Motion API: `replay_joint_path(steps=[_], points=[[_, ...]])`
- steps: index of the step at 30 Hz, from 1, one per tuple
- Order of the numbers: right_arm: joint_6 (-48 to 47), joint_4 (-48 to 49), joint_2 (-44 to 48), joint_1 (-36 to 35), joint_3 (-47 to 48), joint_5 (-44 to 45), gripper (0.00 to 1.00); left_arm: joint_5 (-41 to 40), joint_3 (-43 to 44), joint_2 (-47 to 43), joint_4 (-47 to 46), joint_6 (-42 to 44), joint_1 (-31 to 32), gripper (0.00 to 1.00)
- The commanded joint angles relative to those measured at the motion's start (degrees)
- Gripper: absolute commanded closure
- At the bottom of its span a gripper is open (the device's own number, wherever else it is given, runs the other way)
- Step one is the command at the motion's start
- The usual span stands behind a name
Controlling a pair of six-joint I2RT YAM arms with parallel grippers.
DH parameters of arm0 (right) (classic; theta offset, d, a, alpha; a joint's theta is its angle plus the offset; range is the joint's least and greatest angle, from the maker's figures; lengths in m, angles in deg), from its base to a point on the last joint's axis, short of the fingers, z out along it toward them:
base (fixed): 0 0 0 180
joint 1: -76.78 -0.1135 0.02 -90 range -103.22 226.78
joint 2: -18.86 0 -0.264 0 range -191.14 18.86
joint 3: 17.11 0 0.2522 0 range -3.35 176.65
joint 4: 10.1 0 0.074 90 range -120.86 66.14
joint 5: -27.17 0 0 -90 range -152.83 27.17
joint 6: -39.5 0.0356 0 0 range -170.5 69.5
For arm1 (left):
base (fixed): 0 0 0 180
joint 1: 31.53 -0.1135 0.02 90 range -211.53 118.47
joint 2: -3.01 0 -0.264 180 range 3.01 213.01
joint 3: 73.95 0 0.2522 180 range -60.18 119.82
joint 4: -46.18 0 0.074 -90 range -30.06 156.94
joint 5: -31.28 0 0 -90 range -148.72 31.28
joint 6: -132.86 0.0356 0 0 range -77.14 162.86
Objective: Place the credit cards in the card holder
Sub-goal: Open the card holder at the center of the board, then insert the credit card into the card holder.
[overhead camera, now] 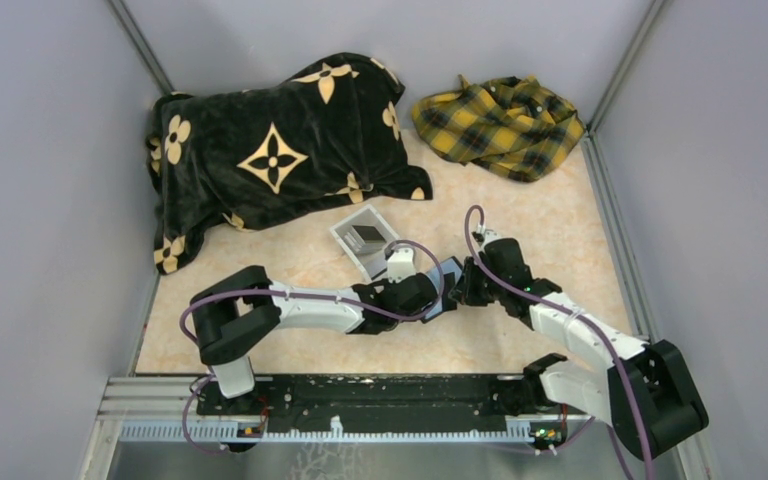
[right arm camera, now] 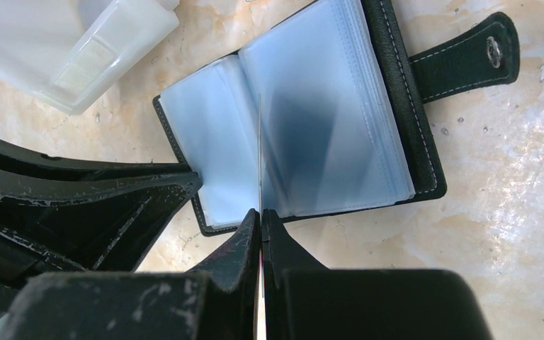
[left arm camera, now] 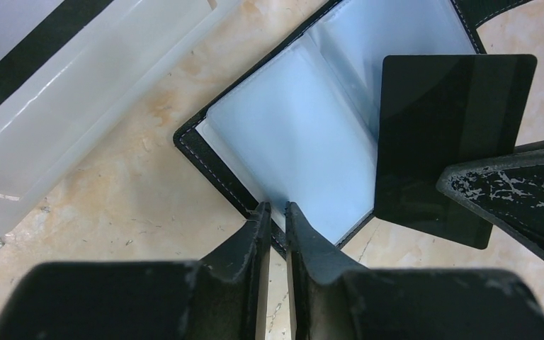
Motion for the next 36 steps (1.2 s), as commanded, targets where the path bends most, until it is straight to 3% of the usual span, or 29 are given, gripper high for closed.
replay_joint_path(steps=[1,36], points=[[-0.6,-0.9,2.0,-0.4,3.0,1.4,1.0,1.7,-2.7,1.6,3.3,-1.1,0.1,0.8],[-2.6,-3.2,-0.7,0.2,7.9,4.2,1.0,1.1,-2.8,4.8,7.4,5.5,0.1,0.82]])
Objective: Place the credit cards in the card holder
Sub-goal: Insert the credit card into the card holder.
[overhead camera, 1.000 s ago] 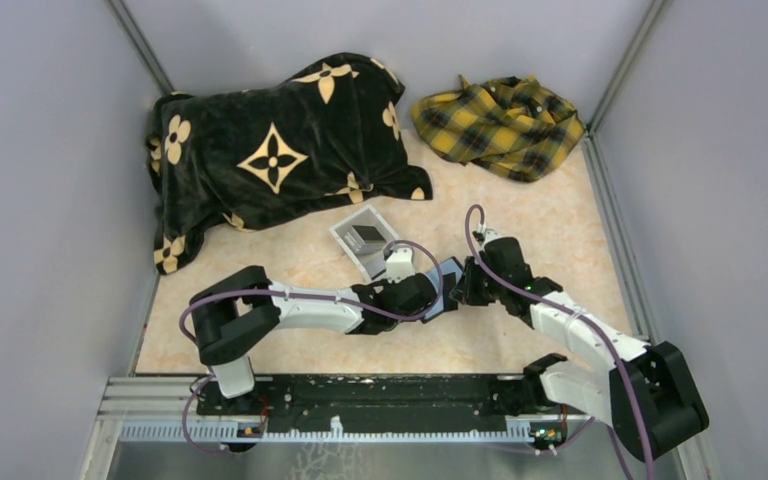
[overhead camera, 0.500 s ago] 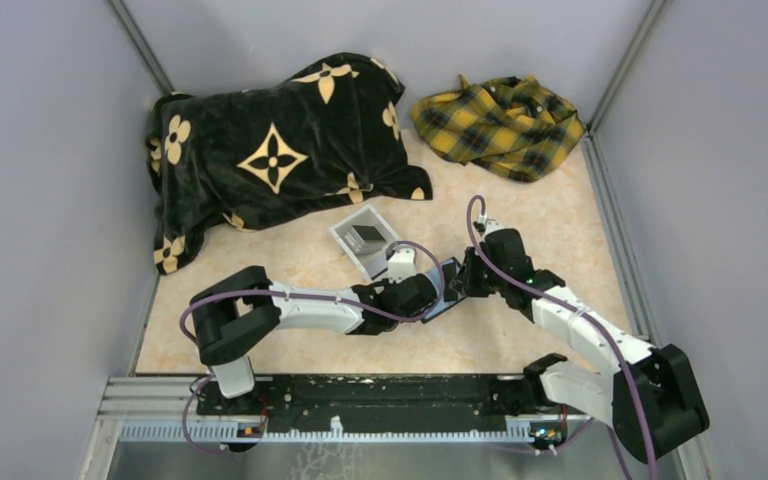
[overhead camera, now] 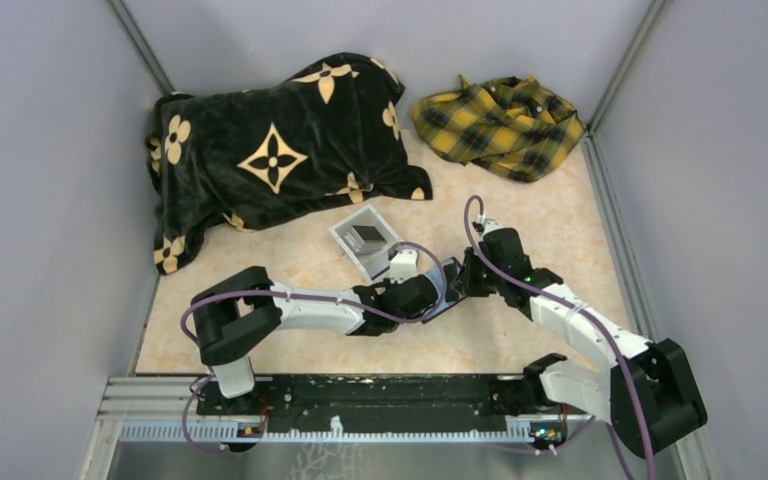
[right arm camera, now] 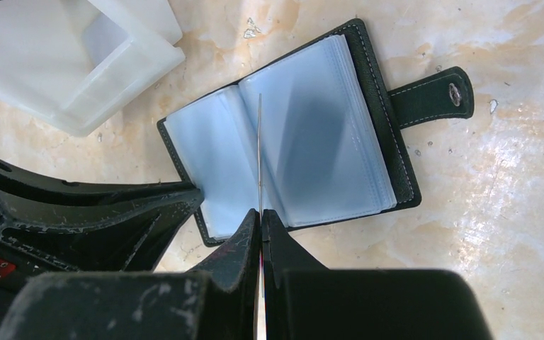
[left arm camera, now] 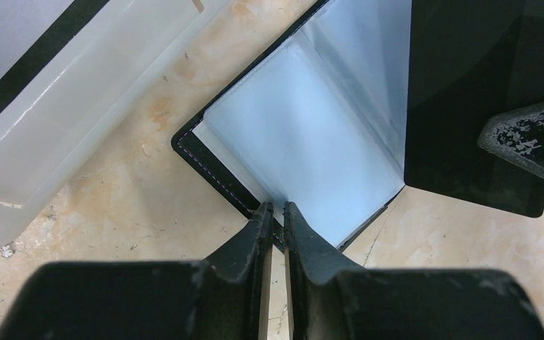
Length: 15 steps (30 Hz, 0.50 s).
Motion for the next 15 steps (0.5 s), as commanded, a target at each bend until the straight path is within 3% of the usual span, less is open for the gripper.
replay_joint_path(steps=[1,15], points=[[-0.9,2.3,-0.5,0.2,2.4,0.9,1.0,1.6,-2.4,4.7,8.4,1.9,-0.1,0.82],[-1.7,2.8,-1.3,0.3,2.3,0.8,1.0,0.2,-2.6,4.3,10.5,4.6,-0.5,0.83]])
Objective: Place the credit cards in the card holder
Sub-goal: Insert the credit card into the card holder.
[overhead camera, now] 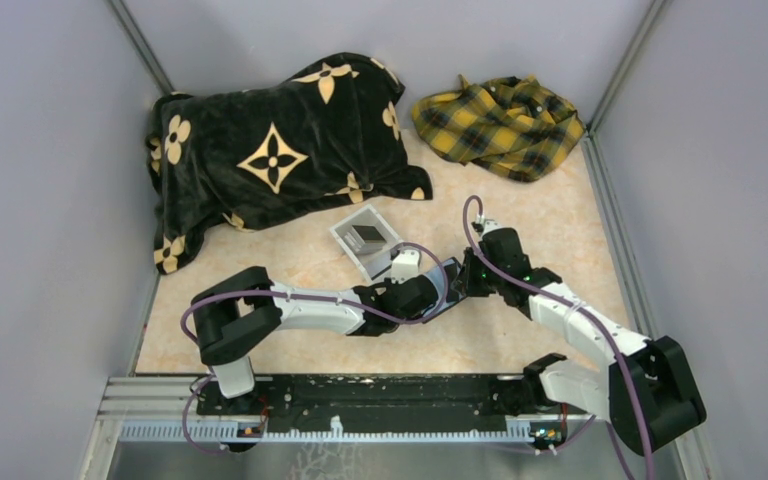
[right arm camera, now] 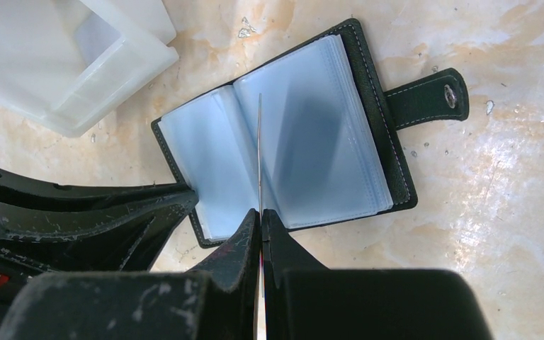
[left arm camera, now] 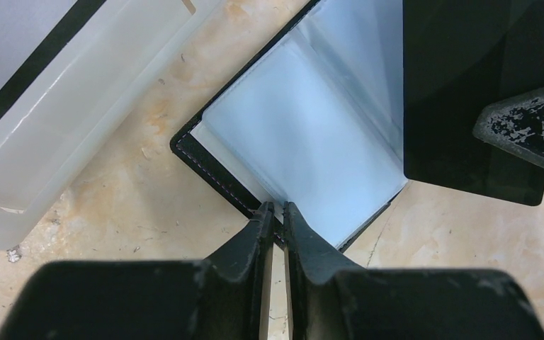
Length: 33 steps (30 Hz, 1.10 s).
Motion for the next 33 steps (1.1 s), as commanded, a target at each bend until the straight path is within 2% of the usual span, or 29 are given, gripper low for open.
replay_joint_path(steps=[1,23,33], points=[[-1.4,2.7,-0.5,0.2,2.3,0.4,1.0,0.7,-2.6,4.3,10.4,2.4,-0.7,0.83],[-1.8,6.6,-4.6,0.2,1.2,-3.3,1.0,0.8,-2.5,5.5,13.2,0.0,-3.4,0.84],[-1.0,8.7,-5.8,0.2,-1.7,-5.2,1.0,0.2,-0.8,6.9,17.5,-2.8,-6.1,0.85]])
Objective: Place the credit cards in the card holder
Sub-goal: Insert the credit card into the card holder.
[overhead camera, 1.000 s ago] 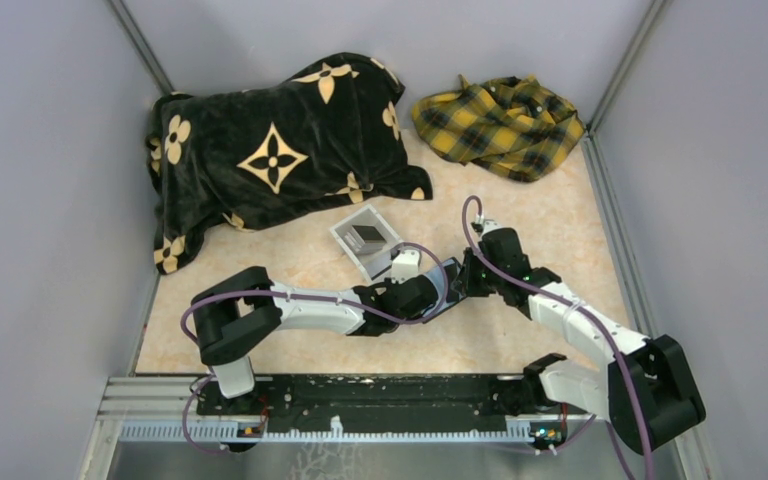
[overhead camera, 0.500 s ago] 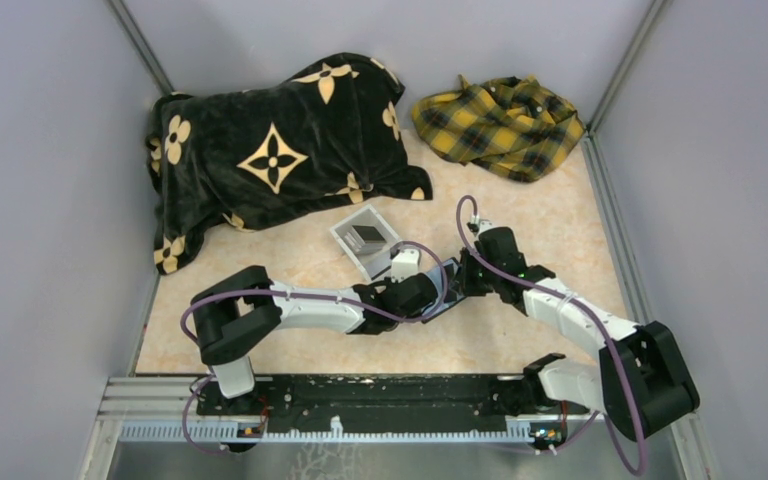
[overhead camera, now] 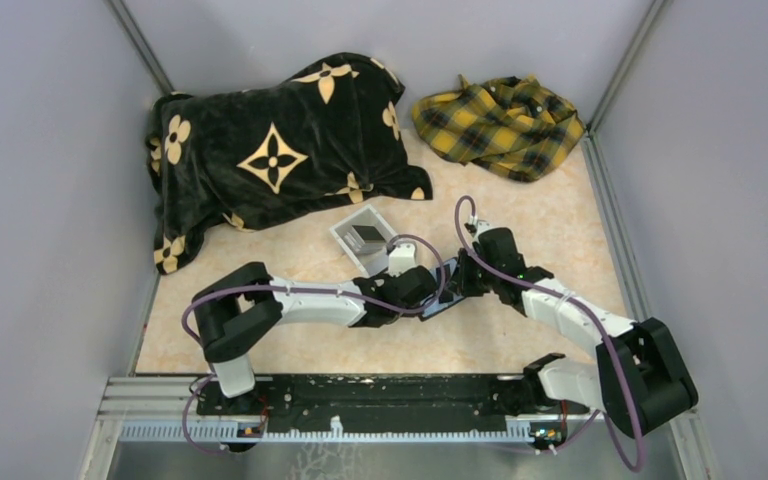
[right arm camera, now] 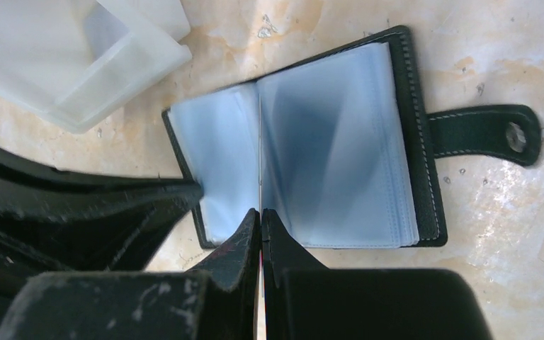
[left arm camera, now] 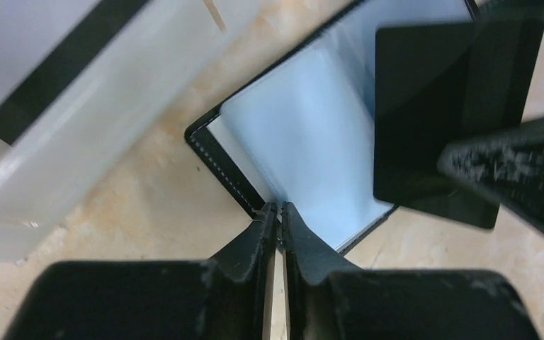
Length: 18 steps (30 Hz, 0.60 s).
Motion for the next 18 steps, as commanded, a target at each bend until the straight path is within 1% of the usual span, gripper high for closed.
replay_joint_path(steps=[1,9,15,18], points=[[0.1,2.9,-1.1,0.2,-1.1,-1.7,1.0,-2.7,-2.9,6.4,13.3,-0.2,-3.9,0.85],[-0.2,2.1,-0.2,0.3,-0.7,1.3,1.0,-2.0,-2.1,7.5,14.0,-0.8,-5.0,0.86],[0.0,2.2,-0.6,0.3,0.0,2.0,1.0,-1.7,-1.6,7.9,13.5,0.4,-5.4,0.86],[-0.3,1.7,-2.1,0.4,2.1,1.5,1.0,-1.4,-1.4,8.4,13.3,1.2,-5.4,0.87]])
